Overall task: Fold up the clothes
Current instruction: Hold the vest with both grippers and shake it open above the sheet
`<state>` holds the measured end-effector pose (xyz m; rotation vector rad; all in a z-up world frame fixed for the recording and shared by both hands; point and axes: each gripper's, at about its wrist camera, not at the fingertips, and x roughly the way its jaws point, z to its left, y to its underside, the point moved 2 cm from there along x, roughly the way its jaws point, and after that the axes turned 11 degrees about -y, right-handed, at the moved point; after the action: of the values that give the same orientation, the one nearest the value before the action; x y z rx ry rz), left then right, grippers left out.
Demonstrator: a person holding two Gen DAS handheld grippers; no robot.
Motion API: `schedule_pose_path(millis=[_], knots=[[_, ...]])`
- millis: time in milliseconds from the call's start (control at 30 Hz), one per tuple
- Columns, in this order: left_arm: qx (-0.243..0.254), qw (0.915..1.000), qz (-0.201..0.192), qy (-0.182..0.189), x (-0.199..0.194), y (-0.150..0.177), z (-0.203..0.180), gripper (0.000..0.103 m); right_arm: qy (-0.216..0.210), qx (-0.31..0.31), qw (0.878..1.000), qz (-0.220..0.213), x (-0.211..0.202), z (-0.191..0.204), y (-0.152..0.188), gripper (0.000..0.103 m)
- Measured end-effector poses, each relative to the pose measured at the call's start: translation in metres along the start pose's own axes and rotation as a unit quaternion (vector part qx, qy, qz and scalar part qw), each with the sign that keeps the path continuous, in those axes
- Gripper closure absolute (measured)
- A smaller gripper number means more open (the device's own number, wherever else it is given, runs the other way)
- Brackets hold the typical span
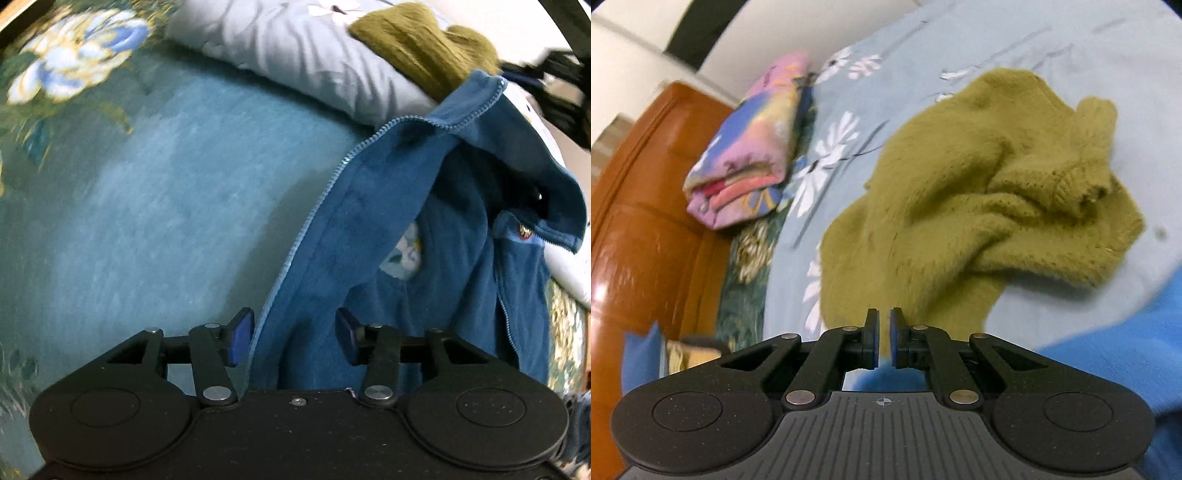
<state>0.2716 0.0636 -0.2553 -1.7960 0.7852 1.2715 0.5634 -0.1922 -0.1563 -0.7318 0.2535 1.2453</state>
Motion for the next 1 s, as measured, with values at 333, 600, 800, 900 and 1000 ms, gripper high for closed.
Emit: schedule_pose_path(millis=[333, 600, 800, 900, 1000], knots=[[-0.008, 0.9983, 0.058, -0.01, 0.001, 0.039, 0.007, 0.055, 0.214, 0.076, 0.973, 0.04, -0.154, -0.089, 0.143, 0.066], [0.017, 0.9952, 0.082, -0.051, -0.004, 0.083, -0.02, 0.052, 0.21, 0.192, 0.956, 0.073, -0.181, -0.121, 0.251, 0.054], [0.021, 0.9929, 0.1, -0.061, -0.003, 0.101, -0.032, 0.051, 0.162, 0.188, 0.966, 0.079, -0.158, -0.111, 0.259, 0.053], [0.015, 0.9926, 0.104, -0.06, -0.003, 0.107, -0.034, 0.052, 0.173, 0.171, 0.966, 0.091, -0.147, -0.103, 0.259, 0.058], [0.018, 0.9928, 0.101, -0.061, -0.003, 0.111, -0.038, 0.055, 0.185, 0.175, 0.963, 0.082, -0.142, -0.11, 0.255, 0.073]])
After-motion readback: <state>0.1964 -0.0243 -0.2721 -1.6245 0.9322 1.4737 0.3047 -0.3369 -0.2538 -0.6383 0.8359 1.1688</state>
